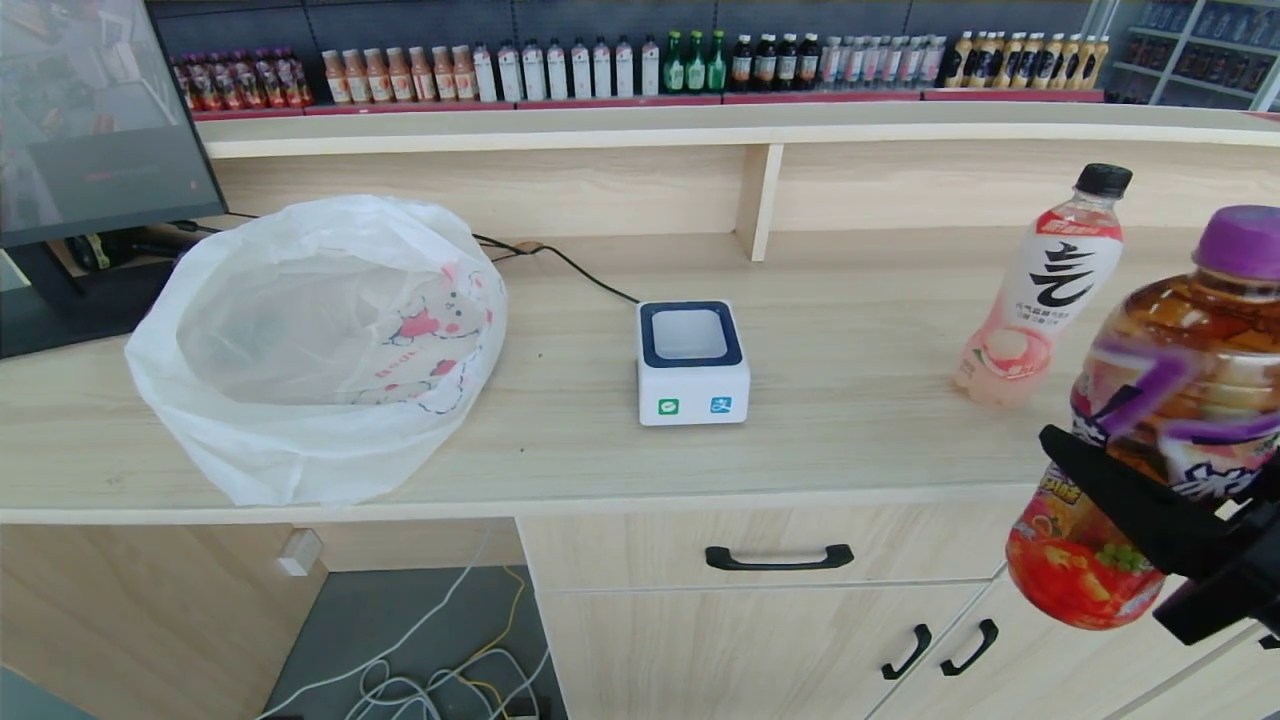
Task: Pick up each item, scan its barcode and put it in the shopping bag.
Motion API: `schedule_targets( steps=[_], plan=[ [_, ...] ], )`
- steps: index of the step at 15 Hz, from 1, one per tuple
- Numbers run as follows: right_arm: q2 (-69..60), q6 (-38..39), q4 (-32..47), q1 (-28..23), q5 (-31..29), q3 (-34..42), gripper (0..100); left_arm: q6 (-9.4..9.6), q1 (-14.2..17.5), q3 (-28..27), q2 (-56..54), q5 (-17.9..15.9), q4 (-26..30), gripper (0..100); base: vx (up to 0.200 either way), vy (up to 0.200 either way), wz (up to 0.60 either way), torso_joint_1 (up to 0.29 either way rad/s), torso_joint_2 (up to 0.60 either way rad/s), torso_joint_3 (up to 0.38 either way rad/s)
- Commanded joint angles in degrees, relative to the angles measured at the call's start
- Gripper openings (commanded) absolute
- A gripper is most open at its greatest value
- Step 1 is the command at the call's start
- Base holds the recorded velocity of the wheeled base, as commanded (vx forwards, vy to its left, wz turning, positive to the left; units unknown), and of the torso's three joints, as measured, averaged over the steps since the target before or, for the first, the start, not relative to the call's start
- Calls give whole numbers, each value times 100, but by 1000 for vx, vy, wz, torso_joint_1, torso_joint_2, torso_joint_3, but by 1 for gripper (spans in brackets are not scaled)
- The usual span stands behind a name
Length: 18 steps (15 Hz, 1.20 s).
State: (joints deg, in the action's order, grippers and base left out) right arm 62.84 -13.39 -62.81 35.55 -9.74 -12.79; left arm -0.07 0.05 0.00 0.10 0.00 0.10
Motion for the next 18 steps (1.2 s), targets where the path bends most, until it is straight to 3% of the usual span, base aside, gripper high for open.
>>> schedule_targets(
  steps=[1, 5, 8, 12, 16, 18],
  plan=[
    [-466, -305, 322, 58, -10, -382, 0, -1, -5, 0, -1, 0, -1, 100, 0, 0, 0, 0, 0, 0],
    [-132, -999, 489, 523, -10, -417, 0, 7, -5, 0, -1, 0, -1, 100, 0, 0, 0, 0, 0, 0],
    [193, -1966, 489, 708, -10, -584, 0, -1, -5, 0, -1, 0, -1, 100, 0, 0, 0, 0, 0, 0],
    [246, -2089, 489, 919, 78, -620, 0, -1, -5, 0, -1, 0, -1, 100, 0, 0, 0, 0, 0, 0],
    [685, -2704, 489, 1938, 543, -839, 0, 7, -5, 0, -1, 0, -1, 100, 0, 0, 0, 0, 0, 0],
    [896, -2784, 480, 2114, 666, -1085, 0, 7, 4, 0, -1, 0, -1, 100, 0, 0, 0, 0, 0, 0]
  ],
)
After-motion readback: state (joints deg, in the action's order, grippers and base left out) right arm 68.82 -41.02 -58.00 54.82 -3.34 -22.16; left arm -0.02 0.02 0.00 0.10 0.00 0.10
